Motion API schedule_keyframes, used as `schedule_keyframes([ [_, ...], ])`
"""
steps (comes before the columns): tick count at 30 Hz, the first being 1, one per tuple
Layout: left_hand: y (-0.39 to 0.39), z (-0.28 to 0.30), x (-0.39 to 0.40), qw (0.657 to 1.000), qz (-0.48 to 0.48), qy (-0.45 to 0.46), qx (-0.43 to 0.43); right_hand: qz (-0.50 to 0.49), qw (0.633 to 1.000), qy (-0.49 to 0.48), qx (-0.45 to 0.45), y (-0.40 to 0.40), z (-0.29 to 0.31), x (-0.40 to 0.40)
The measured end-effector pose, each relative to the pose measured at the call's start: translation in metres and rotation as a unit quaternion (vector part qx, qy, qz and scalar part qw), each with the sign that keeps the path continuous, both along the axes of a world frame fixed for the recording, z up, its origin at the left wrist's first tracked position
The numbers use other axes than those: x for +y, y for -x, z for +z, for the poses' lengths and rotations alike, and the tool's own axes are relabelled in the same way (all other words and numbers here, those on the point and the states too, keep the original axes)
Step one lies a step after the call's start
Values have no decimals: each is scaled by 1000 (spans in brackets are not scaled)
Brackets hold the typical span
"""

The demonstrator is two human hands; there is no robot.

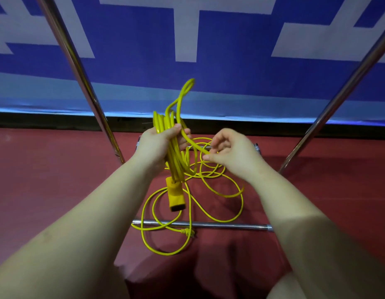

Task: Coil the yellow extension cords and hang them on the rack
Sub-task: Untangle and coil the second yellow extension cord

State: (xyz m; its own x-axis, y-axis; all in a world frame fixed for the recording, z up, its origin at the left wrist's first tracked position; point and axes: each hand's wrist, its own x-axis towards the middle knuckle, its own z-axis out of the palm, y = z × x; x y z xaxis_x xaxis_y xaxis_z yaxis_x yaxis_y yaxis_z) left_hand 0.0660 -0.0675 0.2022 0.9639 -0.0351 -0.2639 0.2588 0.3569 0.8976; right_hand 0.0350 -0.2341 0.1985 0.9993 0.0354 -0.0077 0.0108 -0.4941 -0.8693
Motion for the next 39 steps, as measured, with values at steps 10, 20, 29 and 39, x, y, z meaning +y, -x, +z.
schedule_keyframes([
  [10,5,-9,3,982,-57,-178,-33,-224,957,56,-176,-5,11,-14],
  [20,2,-7,3,992,-19,-117,-35,-75,933,338,101,-3,15,-21],
  [29,0,-16,7,966,-89,-231,-80,163,951,235,120,3,29,-15],
  [39,16,-12,-9,947,-232,-202,-88,-23,990,123,-57,-5,26,-23],
])
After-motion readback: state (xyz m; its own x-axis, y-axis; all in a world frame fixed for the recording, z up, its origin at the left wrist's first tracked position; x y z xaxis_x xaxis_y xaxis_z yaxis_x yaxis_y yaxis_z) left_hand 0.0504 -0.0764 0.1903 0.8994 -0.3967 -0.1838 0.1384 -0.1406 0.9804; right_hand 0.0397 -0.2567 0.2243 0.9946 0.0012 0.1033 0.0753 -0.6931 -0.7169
